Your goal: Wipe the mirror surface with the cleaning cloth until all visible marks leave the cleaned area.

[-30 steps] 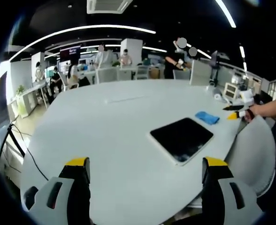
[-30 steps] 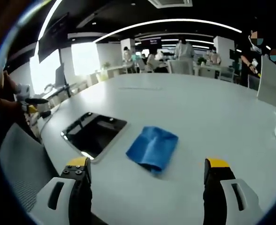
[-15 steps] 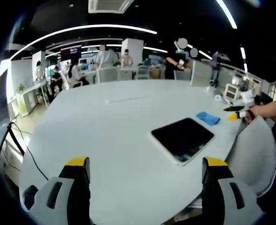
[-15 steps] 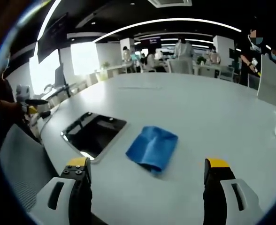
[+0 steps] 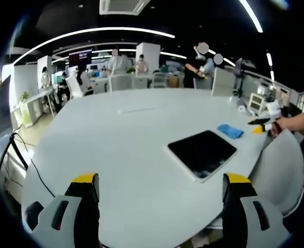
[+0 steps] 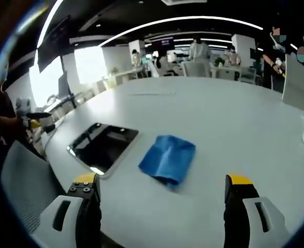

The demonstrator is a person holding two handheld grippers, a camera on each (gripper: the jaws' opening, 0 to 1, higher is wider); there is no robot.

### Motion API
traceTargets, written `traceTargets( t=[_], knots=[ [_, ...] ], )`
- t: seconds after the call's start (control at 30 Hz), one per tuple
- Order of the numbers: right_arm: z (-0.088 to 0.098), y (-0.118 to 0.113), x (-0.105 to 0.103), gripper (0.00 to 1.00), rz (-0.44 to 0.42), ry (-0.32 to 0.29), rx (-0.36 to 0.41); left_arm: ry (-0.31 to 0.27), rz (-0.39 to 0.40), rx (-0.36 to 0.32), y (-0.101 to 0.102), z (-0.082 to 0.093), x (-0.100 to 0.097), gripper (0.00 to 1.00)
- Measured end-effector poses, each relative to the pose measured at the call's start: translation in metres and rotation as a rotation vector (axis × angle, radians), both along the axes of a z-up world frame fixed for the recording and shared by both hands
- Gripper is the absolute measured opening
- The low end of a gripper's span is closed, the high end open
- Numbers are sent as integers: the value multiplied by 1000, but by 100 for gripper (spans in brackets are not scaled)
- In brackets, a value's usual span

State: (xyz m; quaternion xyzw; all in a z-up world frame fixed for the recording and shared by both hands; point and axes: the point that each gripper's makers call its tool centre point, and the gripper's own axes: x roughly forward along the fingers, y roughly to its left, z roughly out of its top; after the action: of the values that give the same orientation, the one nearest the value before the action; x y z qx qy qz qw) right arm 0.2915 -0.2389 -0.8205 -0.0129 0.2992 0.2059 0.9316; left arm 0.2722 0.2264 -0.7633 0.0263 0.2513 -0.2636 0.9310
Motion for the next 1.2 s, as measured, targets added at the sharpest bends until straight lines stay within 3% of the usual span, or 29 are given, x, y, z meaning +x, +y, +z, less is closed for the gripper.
traceTargets(
  t=[0.4, 0.67, 0.73, 0.97, 1.2],
  knots=[
    [1, -2, 0, 100, -23, 0, 10, -6, 17, 1, 8, 2, -5, 100],
    [2, -3, 1, 100, -17, 15, -5, -8, 13, -8, 2, 2, -8, 100],
    [6, -2, 2, 100, -17, 14, -12, -5, 9, -11, 1, 3, -8, 100],
    [35, 1, 17, 100, -69, 19, 71, -7, -1, 6, 4, 7, -2, 100],
    [54, 12, 40, 100, -59, 51, 63, -5, 6, 1, -1, 7, -3, 100]
  ],
)
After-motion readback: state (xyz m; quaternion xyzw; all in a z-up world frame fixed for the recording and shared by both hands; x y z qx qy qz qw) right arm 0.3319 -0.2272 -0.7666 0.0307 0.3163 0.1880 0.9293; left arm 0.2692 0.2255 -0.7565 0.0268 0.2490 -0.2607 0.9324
